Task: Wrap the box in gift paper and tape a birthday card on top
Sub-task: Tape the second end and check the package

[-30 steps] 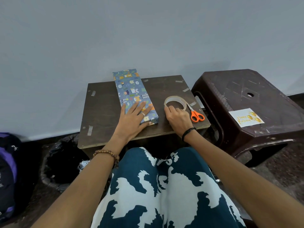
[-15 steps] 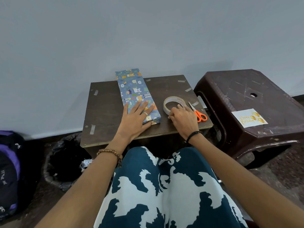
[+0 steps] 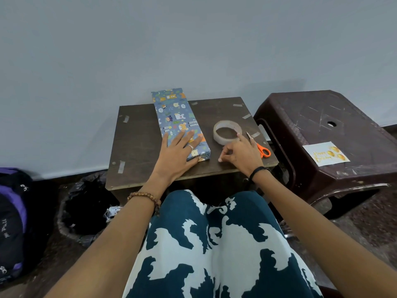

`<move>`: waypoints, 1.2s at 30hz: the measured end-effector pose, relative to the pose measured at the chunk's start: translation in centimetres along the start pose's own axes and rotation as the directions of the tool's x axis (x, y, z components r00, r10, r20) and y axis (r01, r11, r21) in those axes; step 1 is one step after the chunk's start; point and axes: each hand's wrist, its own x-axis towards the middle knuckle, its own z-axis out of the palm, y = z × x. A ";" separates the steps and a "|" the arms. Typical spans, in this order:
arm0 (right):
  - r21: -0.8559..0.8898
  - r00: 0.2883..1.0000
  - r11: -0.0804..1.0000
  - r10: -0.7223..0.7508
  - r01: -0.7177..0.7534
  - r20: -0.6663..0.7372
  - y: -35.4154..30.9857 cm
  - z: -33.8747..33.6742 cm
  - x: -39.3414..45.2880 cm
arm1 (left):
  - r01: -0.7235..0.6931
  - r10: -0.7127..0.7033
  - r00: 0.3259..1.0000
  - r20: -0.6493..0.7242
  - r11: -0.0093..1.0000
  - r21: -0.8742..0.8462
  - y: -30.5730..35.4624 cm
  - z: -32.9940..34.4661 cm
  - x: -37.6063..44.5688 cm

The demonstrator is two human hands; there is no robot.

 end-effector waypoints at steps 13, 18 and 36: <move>0.527 0.987 0.835 -0.108 0.157 -0.123 -0.4 0.7 -1.7 | -0.017 0.016 1.000 -0.016 1.000 -0.021 0.0 0.0 0.1; 0.656 0.990 0.743 -0.066 0.132 -0.124 -0.9 2.7 -2.0 | -0.016 0.015 0.999 -0.031 0.999 -0.029 0.0 -0.1 0.1; 0.675 0.969 0.718 0.002 0.171 -0.248 -1.5 5.3 -1.5 | -0.014 0.012 0.999 -0.045 0.999 -0.039 0.0 -0.2 0.0</move>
